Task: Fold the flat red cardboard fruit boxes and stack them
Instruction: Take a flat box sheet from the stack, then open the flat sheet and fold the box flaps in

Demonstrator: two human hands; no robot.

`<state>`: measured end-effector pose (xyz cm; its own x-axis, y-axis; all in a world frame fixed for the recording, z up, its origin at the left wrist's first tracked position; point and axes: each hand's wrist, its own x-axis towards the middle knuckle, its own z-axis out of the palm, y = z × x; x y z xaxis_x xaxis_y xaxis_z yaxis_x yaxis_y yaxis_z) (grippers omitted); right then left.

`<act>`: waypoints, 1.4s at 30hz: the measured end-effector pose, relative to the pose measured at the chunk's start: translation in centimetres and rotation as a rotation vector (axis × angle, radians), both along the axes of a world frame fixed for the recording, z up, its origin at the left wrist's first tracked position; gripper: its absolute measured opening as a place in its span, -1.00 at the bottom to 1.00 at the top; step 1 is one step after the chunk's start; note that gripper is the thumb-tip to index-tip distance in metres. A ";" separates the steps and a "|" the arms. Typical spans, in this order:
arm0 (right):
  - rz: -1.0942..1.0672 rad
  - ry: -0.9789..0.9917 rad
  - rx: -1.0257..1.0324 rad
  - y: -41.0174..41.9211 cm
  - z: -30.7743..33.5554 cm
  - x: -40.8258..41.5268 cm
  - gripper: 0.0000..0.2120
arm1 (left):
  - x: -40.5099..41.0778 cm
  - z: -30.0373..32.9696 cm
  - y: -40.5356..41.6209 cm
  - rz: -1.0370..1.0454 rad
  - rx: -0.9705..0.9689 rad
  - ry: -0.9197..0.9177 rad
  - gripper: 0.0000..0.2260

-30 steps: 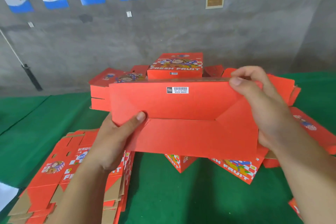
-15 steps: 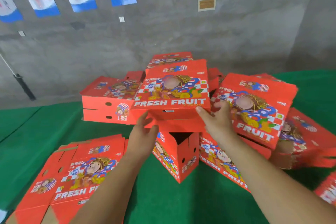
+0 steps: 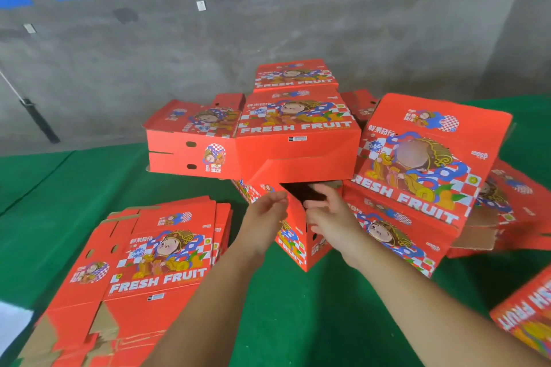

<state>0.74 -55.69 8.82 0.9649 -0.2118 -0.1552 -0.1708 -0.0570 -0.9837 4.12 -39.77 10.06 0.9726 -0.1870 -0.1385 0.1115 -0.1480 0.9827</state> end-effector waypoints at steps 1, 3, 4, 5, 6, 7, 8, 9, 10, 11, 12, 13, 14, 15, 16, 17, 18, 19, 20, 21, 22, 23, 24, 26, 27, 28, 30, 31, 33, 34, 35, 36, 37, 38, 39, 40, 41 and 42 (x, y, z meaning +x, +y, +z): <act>0.037 0.006 -0.019 1.2 -0.4 -0.5 -0.53 | -0.6 -0.7 0.2 0.018 -0.033 0.014 -0.87; 0.088 0.009 -0.044 3.7 -1.0 -1.2 -0.56 | -1.8 -2.2 0.9 0.027 -0.131 0.039 -0.86; 0.110 0.021 -0.056 5.0 -1.3 -1.4 -0.55 | -2.3 -2.9 1.6 0.032 -0.167 0.054 -0.84; 0.128 0.038 -0.067 6.3 -1.8 -1.7 -0.55 | -2.8 -3.6 2.5 0.040 -0.189 0.071 -0.82; 0.144 0.056 -0.076 7.8 -2.3 -1.8 -0.55 | -3.2 -4.3 3.6 0.055 -0.199 0.085 -0.82; 0.160 0.074 -0.081 9.3 -3.0 -2.0 -0.58 | -3.5 -5.0 4.9 0.077 -0.205 0.101 -0.83; 0.174 0.103 -0.080 10.9 -3.7 -2.3 -0.61 | -3.8 -5.9 6.4 0.101 -0.203 0.124 -0.84; 0.188 0.143 -0.067 12.6 -4.6 -2.4 -0.64 | -4.2 -6.8 8.0 0.125 -0.192 0.157 -0.85; 0.205 0.198 -0.048 14.6 -5.6 -2.5 -0.67 | -4.7 -7.9 9.9 0.158 -0.169 0.198 -0.85; 0.226 0.267 -0.024 16.6 -6.7 -2.7 -0.69 | -5.3 -9.1 12.0 0.188 -0.145 0.242 -0.86; 0.244 0.345 0.002 18.1 -7.7 -3.0 -0.72 | -6.1 -10.3 13.9 0.199 -0.118 0.272 -0.87; 0.267 0.423 0.033 20.0 -8.8 -3.1 -0.75 | -6.9 -11.5 16.5 0.205 -0.089 0.285 -0.88; 0.291 0.487 0.069 21.9 -9.7 -3.1 -0.78 | -7.5 -12.5 19.3 0.221 -0.045 0.283 -0.89; 0.308 0.534 0.099 23.8 -10.5 -3.1 -0.77 | -7.7 -13.2 22.1 0.264 0.009 0.279 -0.90; 0.304 0.559 0.120 25.4 -11.4 -3.0 -0.73 | -7.6 -13.9 24.8 0.326 0.070 0.278 -0.90; 0.279 0.564 0.106 26.7 -12.3 -2.7 -0.71 | -7.3 -14.4 27.3 0.397 0.125 0.277 -0.89; 0.231 0.566 0.062 27.9 -13.0 -2.4 -0.69 | -7.0 -15.0 29.8 0.462 0.180 0.274 -0.85; 0.170 0.569 0.004 28.9 -13.6 -2.2 -0.68 | -6.6 -15.3 31.9 0.504 0.236 0.267 -0.78; 0.101 0.573 -0.033 29.8 -14.0 -1.9 -0.70 | -6.2 -15.6 33.7 0.514 0.287 0.260 -0.71; 0.039 0.568 -0.031 30.5 -14.3 -1.6 -0.76 | -5.9 -15.8 35.1 0.498 0.324 0.255 -0.69; -0.002 0.551 -0.007 31.1 -14.6 -1.5 -0.83 | -5.6 -16.1 36.2 0.462 0.362 0.256 -0.69; -0.037 0.526 0.012 31.6 -14.8 -1.4 -0.88 | -5.4 -16.5 37.0 0.407 0.413 0.264 -0.70; -0.070 0.509 0.018 31.8 -14.9 -1.3 -0.87 | -5.3 -17.0 37.5 0.348 0.471 0.273 -0.65; -0.114 0.498 0.061 32.0 -15.4 -1.3 -0.89 | -5.3 -17.5 38.0 0.267 0.581 0.261 -0.56; -0.119 0.504 0.090 32.0 -15.4 -1.3 -0.86 | -5.3 -17.7 38.1 0.252 0.602 0.239 -0.53; -0.114 0.500 0.111 31.8 -15.4 -1.4 -0.84 | -5.2 -17.8 38.4 0.246 0.616 0.219 -0.51; -0.094 0.433 0.031 31.0 -15.1 -1.6 -0.88 | -5.2 -17.5 39.2 0.273 0.734 0.169 -0.43; -0.087 0.373 -0.052 30.2 -14.9 -1.8 -0.89 | -5.2 -17.3 39.8 0.316 0.821 0.121 -0.34; -0.099 0.266 -0.191 28.5 -14.1 -2.2 -0.85 | -5.3 -17.2 41.1 0.378 0.976 0.032 -0.11; -0.108 0.237 -0.231 27.6 -13.7 -2.4 -0.85 | -5.3 -17.4 41.9 0.373 1.036 0.027 -0.04; -0.115 0.221 -0.260 26.7 -13.2 -2.6 -0.86 | -5.1 -17.8 42.7 0.366 1.055 0.058 -0.01; -0.114 0.204 -0.282 25.9 -12.9 -2.9 -0.84 | -4.9 -18.1 43.3 0.365 1.031 0.101 -0.01; -0.104 0.179 -0.298 25.1 -12.6 -3.2 -0.80 | -4.7 -18.3 43.7 0.345 0.988 0.131 -0.05; -0.097 0.151 -0.316 24.4 -12.3 -3.5 -0.77 | -4.5 -18.4 43.8 0.304 0.941 0.107 -0.13; -0.096 0.130 -0.344 23.8 -12.1 -3.9 -0.73 | -4.5 -18.6 43.7 0.268 0.893 0.039 -0.26; -0.099 0.118 -0.380 23.1 -11.9 -4.3 -0.73 | -4.7 -18.7 43.4 0.258 0.836 -0.037 -0.38; -0.099 0.113 -0.420 22.5 -11.8 -4.6 -0.74 | -4.9 -18.6 42.9 0.267 0.775 -0.085 -0.47; -0.089 0.109 -0.459 21.8 -11.7 -5.0 -0.74 | -5.1 -18.2 42.1 0.283 0.722 -0.102 -0.50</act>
<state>-4.25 -33.85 -2.86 0.9231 -0.3635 -0.1257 -0.2958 -0.4617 -0.8363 -1.01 2.33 -8.17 0.9842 0.1730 -0.0389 0.1552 -0.7341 0.6610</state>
